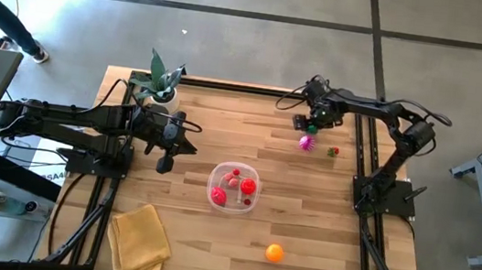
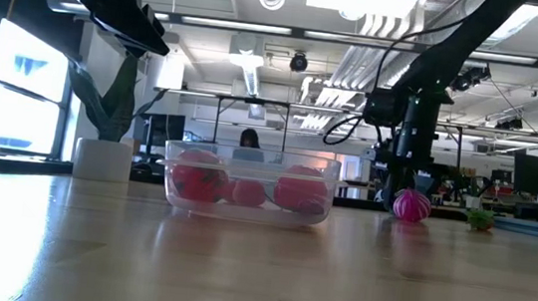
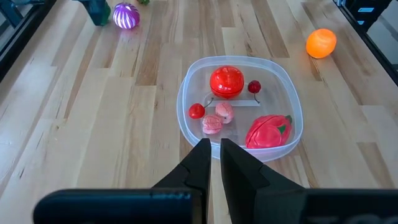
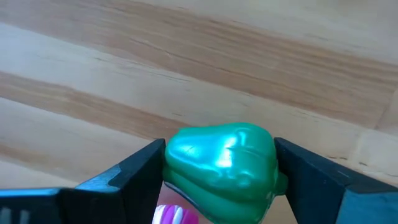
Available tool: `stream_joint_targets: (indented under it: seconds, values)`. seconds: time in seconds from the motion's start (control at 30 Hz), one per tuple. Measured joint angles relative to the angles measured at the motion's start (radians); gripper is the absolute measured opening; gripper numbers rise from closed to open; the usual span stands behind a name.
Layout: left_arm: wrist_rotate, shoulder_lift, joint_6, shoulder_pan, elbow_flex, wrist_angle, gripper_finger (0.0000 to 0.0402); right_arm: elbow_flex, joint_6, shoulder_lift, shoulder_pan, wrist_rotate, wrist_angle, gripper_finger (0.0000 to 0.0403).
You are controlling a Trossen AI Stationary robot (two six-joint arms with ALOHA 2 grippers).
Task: Pick and placing Produce into tupperware
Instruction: Put the green bell pepper into the transparent container
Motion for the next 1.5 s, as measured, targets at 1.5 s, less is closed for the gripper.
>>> stream_joint_targets:
  seconds: [1.5]
  values:
    - [0.0, 0.0, 0.0, 0.0, 0.0, 0.0, 0.0026, 0.001, -0.001, -0.279, 0.66, -0.217, 0.396, 0.0268]
